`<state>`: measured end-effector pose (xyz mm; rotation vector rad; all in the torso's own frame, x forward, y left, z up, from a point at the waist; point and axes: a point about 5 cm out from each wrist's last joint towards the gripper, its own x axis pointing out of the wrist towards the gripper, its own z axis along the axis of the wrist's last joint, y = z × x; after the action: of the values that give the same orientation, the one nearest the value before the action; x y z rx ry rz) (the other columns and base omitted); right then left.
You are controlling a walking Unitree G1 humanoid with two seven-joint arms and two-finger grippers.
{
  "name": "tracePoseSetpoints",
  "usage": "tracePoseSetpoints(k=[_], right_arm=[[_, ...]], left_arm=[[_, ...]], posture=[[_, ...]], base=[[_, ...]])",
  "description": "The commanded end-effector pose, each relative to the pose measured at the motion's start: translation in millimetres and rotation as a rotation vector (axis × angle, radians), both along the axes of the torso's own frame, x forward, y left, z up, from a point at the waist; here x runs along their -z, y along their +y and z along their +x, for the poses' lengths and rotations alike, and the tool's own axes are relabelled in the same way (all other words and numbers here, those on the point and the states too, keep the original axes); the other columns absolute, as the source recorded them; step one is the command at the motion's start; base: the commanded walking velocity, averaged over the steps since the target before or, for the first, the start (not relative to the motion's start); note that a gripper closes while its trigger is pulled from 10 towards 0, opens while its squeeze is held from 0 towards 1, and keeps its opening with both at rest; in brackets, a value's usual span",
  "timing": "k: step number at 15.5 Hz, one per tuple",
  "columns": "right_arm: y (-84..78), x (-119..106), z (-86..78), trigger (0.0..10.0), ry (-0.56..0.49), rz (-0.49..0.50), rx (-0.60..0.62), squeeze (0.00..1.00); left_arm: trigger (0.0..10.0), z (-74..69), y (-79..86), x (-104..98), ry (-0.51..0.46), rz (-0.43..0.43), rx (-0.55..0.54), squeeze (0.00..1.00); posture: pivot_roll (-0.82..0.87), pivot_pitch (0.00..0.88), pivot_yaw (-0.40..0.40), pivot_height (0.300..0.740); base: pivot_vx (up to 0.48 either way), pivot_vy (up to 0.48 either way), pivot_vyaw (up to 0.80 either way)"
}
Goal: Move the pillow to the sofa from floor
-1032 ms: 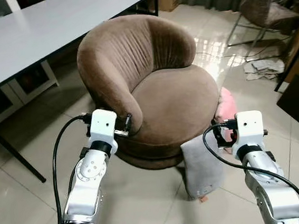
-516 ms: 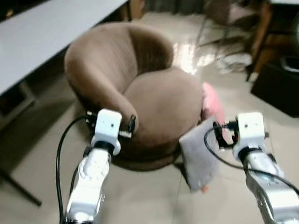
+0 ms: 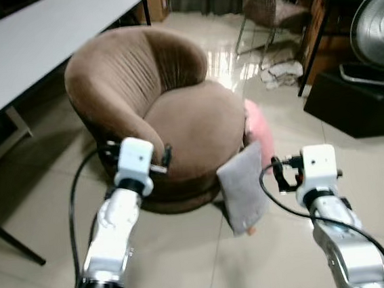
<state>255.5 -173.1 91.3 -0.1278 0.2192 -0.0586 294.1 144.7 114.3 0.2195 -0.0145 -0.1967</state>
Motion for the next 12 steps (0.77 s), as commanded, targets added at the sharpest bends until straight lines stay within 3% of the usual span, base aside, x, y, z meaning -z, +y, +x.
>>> tracePoseSetpoints(k=[1,5,12], right_arm=[[1.3,-3.5,1.4,10.0,-0.011,0.000,-0.004,0.00],[0.1,-4.2,3.0,10.0,-0.014,-0.004,-0.007,0.00],[5.6,-4.5,5.3,10.0,-0.044,-0.069,-0.089,0.00]], left_arm=[[10.0,1.0,1.6,-3.4,-0.013,-0.014,-0.003,0.00],[10.0,1.1,1.7,-3.1,-0.011,-0.024,-0.005,0.00],[10.0,2.9,10.1,-0.5,-0.004,-0.031,-0.043,0.00]], posture=[[-0.07,0.000,0.019,0.740],[-0.07,0.000,0.016,0.740],[-0.07,0.000,0.021,0.740]], base=[[0.311,0.000,-0.80],[0.331,0.000,-0.80],[0.338,0.000,0.00]])
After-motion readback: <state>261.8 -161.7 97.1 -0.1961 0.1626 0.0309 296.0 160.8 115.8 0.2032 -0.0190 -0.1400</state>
